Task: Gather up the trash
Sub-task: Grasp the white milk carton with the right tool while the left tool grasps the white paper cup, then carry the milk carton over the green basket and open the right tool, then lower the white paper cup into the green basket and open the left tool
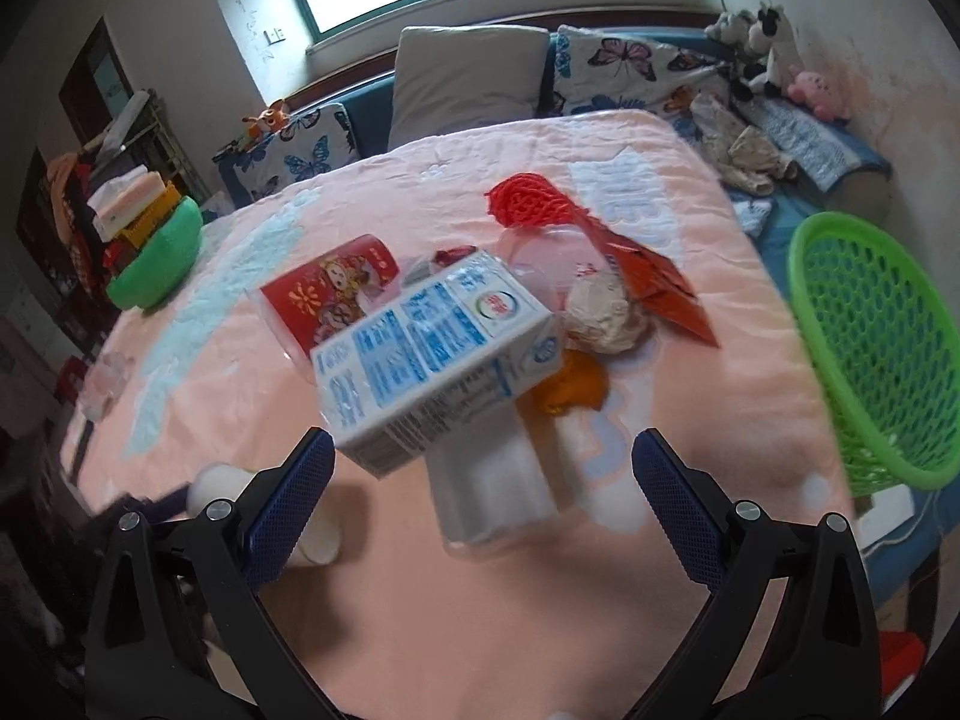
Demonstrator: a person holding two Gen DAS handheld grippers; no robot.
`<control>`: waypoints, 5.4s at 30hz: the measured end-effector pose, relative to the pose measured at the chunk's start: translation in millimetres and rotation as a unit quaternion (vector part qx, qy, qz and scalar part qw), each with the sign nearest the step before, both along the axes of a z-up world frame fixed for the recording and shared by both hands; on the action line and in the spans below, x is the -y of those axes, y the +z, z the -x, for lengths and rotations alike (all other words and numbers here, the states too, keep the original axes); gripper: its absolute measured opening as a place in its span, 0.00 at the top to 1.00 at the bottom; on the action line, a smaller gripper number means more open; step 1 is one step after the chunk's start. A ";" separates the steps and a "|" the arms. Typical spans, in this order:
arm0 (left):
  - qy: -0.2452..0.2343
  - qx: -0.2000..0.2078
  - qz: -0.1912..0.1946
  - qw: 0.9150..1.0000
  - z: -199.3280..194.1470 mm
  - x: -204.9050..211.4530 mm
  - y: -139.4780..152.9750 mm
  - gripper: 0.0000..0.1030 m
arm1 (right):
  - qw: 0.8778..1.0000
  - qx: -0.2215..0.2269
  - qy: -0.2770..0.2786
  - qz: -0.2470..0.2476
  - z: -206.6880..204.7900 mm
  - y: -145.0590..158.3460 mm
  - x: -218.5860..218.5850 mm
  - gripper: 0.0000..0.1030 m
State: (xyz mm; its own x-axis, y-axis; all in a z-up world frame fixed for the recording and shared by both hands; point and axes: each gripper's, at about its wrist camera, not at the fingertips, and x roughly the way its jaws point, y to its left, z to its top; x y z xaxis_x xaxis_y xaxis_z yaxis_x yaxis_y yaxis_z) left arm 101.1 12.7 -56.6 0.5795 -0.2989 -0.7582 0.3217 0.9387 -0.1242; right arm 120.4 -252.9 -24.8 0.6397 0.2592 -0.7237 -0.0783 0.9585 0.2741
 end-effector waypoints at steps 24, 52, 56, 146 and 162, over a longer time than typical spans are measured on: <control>-0.070 -0.007 0.036 0.997 -15.3 -2.4 -8.3 0.27 | 0.967 -0.149 -0.092 -0.187 -88.0 -32.2 19.5 0.10; -0.115 -0.001 0.086 0.990 -3.7 11.4 7.2 0.96 | 0.987 -0.030 -0.018 -0.157 -42.2 17.1 20.1 0.54; -0.117 0.006 0.087 0.989 1.3 13.9 15.9 0.96 | 0.988 -0.016 -0.020 -0.153 -32.6 25.7 31.7 0.54; -0.248 -0.033 0.064 0.966 -82.0 308.9 70.1 0.54 | 0.974 0.041 -0.215 0.049 83.7 -11.0 269.6 0.23; -0.117 -0.001 0.052 0.992 -72.3 168.5 69.7 0.49 | 0.986 0.065 -0.150 0.045 67.7 3.9 203.5 0.19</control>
State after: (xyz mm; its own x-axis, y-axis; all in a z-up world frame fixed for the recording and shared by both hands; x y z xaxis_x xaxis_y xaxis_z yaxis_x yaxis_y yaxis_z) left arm 173.3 -155.8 13.1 0.4838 -0.5018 -0.7171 0.5291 0.8203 -0.2171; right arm 52.7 -456.5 -20.9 0.7663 -0.0170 -0.6422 0.1827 0.9641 0.1925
